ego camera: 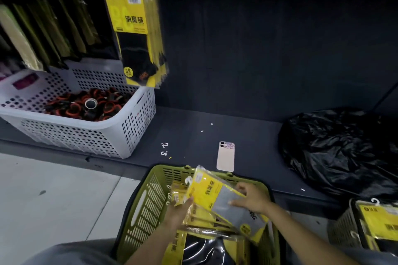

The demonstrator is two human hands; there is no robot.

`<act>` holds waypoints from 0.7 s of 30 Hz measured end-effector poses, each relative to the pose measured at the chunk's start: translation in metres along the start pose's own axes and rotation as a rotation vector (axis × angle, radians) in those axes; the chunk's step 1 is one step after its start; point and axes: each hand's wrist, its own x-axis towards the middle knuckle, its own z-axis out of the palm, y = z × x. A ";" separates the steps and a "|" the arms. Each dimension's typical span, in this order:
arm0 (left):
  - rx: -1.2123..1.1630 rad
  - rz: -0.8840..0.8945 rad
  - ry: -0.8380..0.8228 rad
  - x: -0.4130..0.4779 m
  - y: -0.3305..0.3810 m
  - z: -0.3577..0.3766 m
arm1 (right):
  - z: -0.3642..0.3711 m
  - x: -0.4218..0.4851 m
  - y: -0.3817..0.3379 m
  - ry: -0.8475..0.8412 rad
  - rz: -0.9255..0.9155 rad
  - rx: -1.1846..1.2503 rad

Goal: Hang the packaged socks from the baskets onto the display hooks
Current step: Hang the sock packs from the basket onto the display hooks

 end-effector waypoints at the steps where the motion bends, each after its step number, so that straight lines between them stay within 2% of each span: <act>1: -0.111 -0.041 -0.003 -0.004 0.009 0.001 | -0.003 -0.001 -0.007 0.030 -0.011 0.086; 3: -0.205 -0.024 -0.112 -0.010 0.028 0.001 | -0.009 -0.005 -0.027 0.076 -0.050 0.284; 6: -0.260 0.157 -0.289 -0.018 0.057 0.001 | -0.019 -0.010 -0.065 0.099 -0.116 0.516; 9: -0.349 0.315 -0.344 -0.037 0.097 -0.005 | -0.032 -0.012 -0.109 0.081 -0.184 0.632; 16: -0.298 0.665 -0.141 -0.070 0.189 -0.055 | -0.068 -0.010 -0.220 0.119 -0.370 0.749; 21: -0.301 0.871 -0.013 -0.091 0.239 -0.101 | -0.086 -0.007 -0.308 0.362 -0.522 0.813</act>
